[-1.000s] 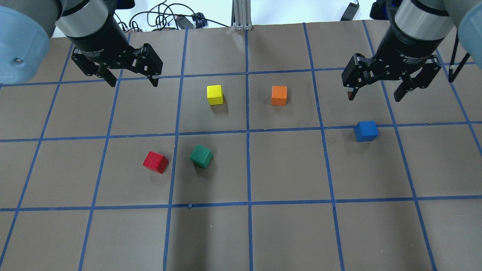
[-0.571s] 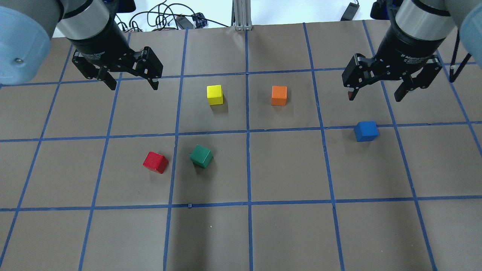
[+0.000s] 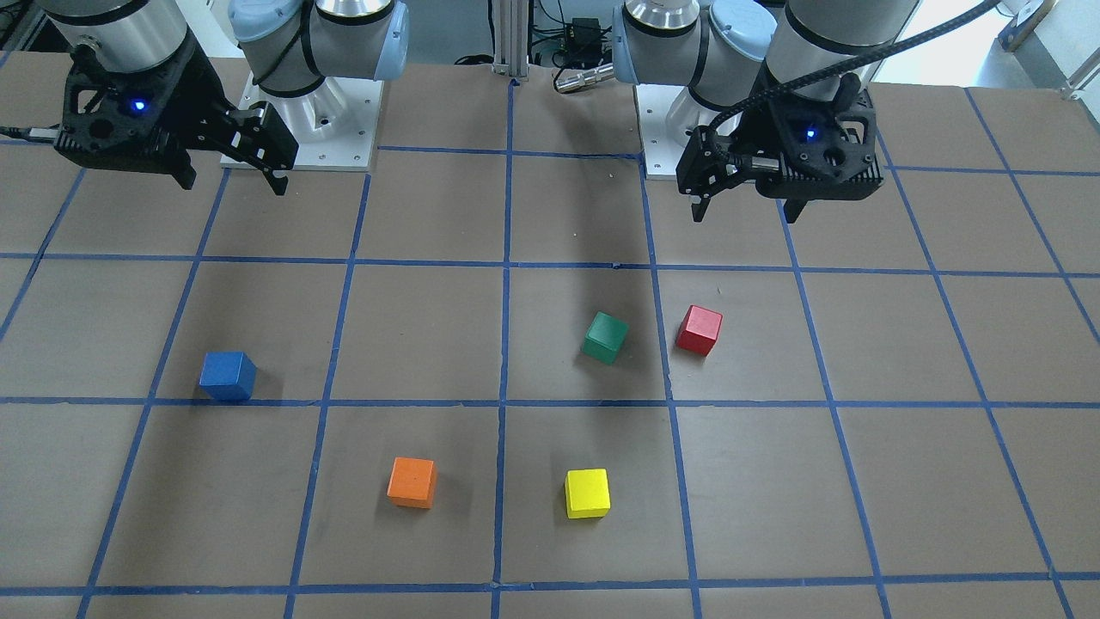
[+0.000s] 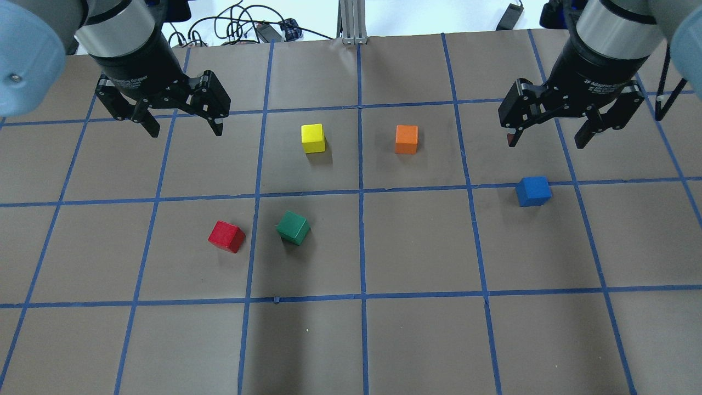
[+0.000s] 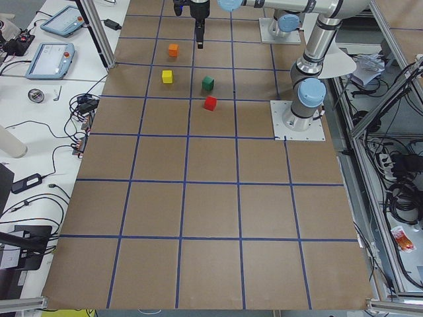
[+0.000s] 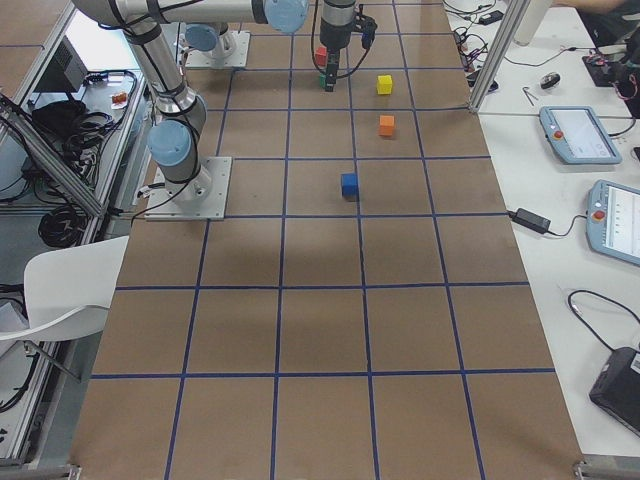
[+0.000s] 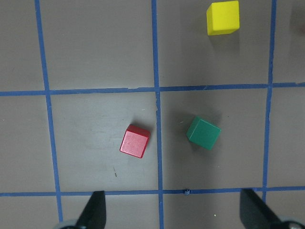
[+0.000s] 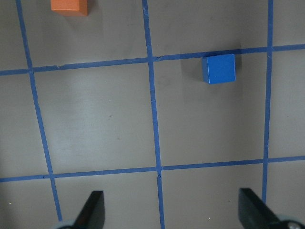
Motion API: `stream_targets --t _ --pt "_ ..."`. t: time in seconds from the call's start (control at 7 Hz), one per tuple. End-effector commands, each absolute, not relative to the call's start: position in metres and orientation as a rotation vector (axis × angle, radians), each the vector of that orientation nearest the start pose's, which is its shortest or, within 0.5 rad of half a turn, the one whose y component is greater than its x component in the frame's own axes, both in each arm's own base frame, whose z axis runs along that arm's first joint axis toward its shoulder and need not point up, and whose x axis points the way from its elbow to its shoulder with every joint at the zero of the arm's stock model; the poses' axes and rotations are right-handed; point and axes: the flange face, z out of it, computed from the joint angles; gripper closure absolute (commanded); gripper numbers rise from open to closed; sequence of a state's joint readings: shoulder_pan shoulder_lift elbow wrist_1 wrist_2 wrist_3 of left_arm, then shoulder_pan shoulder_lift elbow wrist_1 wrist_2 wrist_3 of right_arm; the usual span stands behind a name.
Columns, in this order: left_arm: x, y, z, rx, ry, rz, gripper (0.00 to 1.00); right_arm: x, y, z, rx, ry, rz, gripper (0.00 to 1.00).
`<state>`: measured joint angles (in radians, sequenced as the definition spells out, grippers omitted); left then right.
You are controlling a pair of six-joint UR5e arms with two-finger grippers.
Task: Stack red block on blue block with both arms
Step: 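Move the left gripper down over the red cube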
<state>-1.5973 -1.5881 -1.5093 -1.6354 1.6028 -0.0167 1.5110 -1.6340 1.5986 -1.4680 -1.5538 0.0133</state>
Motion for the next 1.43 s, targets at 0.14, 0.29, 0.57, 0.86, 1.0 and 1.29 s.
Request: stream_targets --t 0.14,0.29,0.57,0.86,1.0,1.29 --pt "-0.139 -0.509 0.471 0.025 3.111 0.111 0.00 0.108 -0.450 0.484 0.121 3.117 0.110 0.00" --pt "-0.138 -0.519 0.446 0.074 3.107 0.188 0.00 0.107 -0.448 0.484 0.118 3.117 0.112 0.00" --pt "-0.121 -0.525 0.383 0.303 3.103 0.232 0.00 0.104 -0.450 0.483 0.123 3.116 0.119 0.00" --pt "-0.088 -0.509 0.302 0.448 3.093 0.167 0.00 0.104 -0.449 0.486 0.125 3.116 0.116 0.00" --pt "-0.074 -0.495 0.260 0.500 3.094 0.169 0.00 0.104 -0.450 0.487 0.128 3.117 0.112 0.00" --pt "-0.080 -0.472 0.216 0.517 3.088 0.109 0.00 0.104 -0.451 0.487 0.128 3.117 0.100 0.00"
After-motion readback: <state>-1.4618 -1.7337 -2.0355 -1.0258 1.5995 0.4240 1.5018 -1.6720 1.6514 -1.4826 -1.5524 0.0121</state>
